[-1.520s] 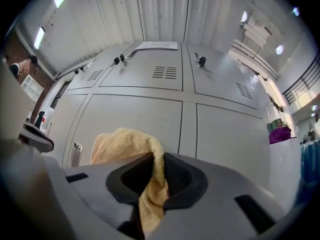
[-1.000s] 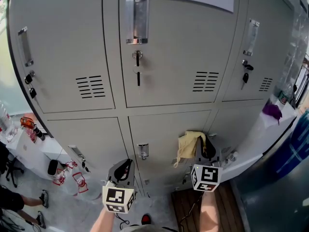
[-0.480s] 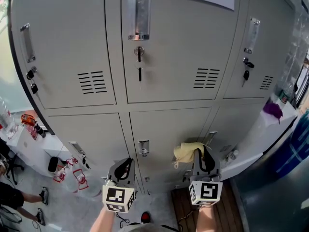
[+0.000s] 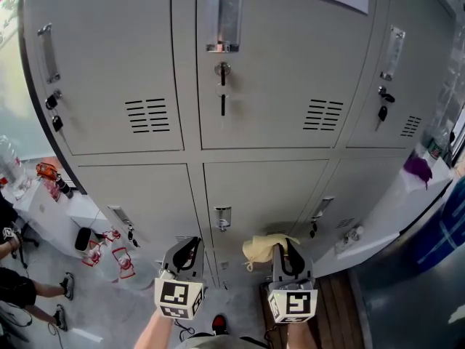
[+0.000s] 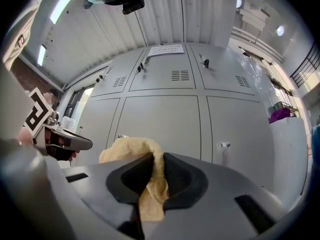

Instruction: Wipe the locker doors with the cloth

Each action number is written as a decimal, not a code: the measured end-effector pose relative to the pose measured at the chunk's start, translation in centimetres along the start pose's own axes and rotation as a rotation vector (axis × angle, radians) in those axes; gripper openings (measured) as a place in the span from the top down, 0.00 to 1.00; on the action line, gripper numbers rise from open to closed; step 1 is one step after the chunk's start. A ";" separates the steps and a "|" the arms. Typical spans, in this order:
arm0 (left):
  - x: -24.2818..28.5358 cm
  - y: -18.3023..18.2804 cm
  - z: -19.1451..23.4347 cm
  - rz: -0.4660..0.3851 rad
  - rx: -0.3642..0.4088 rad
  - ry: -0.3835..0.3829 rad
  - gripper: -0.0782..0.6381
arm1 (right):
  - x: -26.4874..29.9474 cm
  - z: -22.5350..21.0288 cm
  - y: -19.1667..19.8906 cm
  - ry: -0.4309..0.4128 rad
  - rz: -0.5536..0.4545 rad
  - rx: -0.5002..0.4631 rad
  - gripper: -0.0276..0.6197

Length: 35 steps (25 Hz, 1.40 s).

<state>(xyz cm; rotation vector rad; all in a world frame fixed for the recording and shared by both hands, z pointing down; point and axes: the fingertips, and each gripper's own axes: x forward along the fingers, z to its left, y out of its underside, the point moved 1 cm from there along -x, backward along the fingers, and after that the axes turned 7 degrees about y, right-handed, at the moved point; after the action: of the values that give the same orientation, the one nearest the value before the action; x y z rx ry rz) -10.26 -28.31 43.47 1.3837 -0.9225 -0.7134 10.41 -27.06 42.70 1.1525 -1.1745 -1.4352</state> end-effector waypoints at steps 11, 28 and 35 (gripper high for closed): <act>-1.1 0.7 2.1 0.015 0.002 -0.047 0.84 | 2.4 6.3 4.0 -0.115 0.062 0.034 0.85; -0.4 1.2 3.6 0.030 0.012 -0.047 0.84 | 7.7 9.3 4.7 -0.138 0.055 0.022 0.85; 0.5 1.1 3.2 0.029 0.016 -0.028 0.84 | 7.8 8.4 4.7 -0.124 0.061 0.007 0.85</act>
<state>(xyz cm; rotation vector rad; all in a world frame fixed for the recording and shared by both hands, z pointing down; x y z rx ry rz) -12.88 -30.18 44.45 1.3747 -0.9700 -0.7069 1.47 -34.24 47.43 1.0361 -1.2898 -1.4743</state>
